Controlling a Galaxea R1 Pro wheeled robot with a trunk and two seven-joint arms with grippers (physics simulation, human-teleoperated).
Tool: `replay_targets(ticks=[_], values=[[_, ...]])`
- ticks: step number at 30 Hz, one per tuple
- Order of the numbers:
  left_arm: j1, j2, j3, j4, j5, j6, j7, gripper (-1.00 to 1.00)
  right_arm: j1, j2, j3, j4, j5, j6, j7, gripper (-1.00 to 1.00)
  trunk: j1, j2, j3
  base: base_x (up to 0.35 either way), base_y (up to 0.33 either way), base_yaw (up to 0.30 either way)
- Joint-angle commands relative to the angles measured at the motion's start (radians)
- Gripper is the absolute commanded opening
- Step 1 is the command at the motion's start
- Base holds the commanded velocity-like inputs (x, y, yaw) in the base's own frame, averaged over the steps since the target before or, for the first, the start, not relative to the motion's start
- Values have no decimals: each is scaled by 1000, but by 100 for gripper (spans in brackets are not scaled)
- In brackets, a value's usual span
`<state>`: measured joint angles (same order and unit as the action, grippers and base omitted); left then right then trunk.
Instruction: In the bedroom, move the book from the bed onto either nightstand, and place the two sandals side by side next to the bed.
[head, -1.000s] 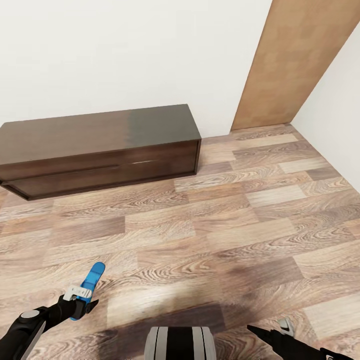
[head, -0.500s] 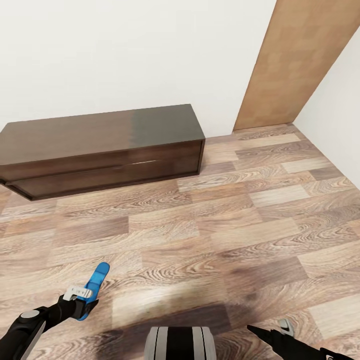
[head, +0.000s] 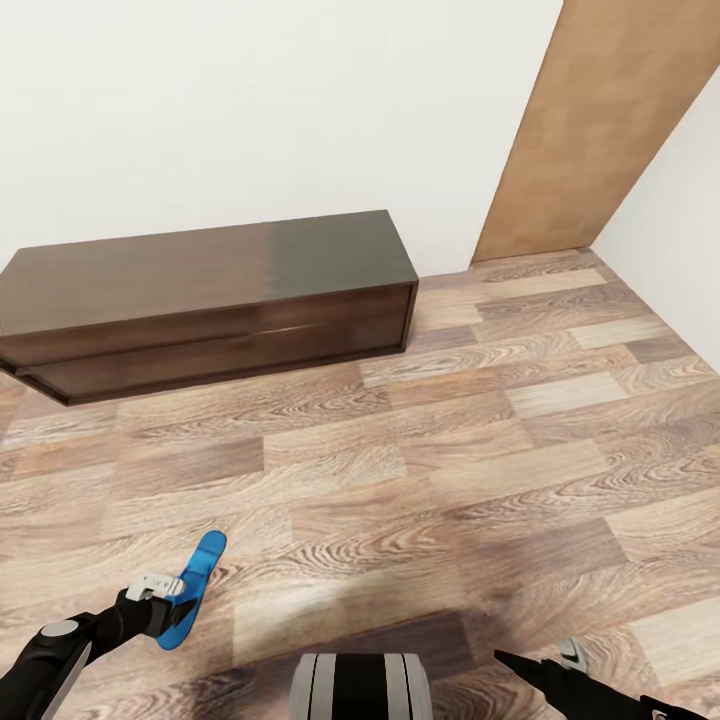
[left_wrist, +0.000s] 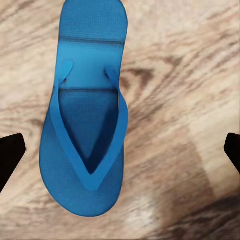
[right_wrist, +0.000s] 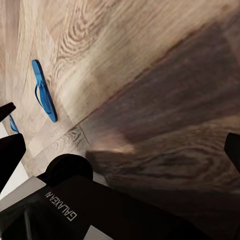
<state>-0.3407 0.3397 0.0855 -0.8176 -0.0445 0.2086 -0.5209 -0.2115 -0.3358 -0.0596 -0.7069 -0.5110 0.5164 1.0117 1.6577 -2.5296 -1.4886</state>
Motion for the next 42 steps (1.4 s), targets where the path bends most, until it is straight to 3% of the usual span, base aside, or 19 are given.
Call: replay_targets(ticks=[1,6,13,35,39,41,42], values=[[0,-1,4,-2,-5,2,-7,100,0,0,0,0,-6,8,1,100,0,0,-1,9,12,0],[0,-1,4,-2,-5,-13,8,100,0,1,0,1,-6,8,1,100,0,0,-1,123,5,0],[0,-3,0,-2,-5,-21,96,100,0,1,0,1,-6,8,1,100,0,0,-1,154,1,0],[-1,-5,-4,-2,-5,-21,103,100,0,-1,-2,-4,-9,8,11,100,0,0,-1,4,0,0],[0,-5,-4,-2,-5,-21,102,100,0,-16,-4,-64,-10,15,14,100,0,0,-1,0,0,0],[-1,-5,-4,-2,-5,-21,102,100,0,-48,-6,-116,-13,22,15,100,0,0,-1,0,0,0],[-1,-5,-4,-2,-5,-21,102,100,0,-77,-6,-133,-17,33,16,100,0,0,-1,0,0,0]])
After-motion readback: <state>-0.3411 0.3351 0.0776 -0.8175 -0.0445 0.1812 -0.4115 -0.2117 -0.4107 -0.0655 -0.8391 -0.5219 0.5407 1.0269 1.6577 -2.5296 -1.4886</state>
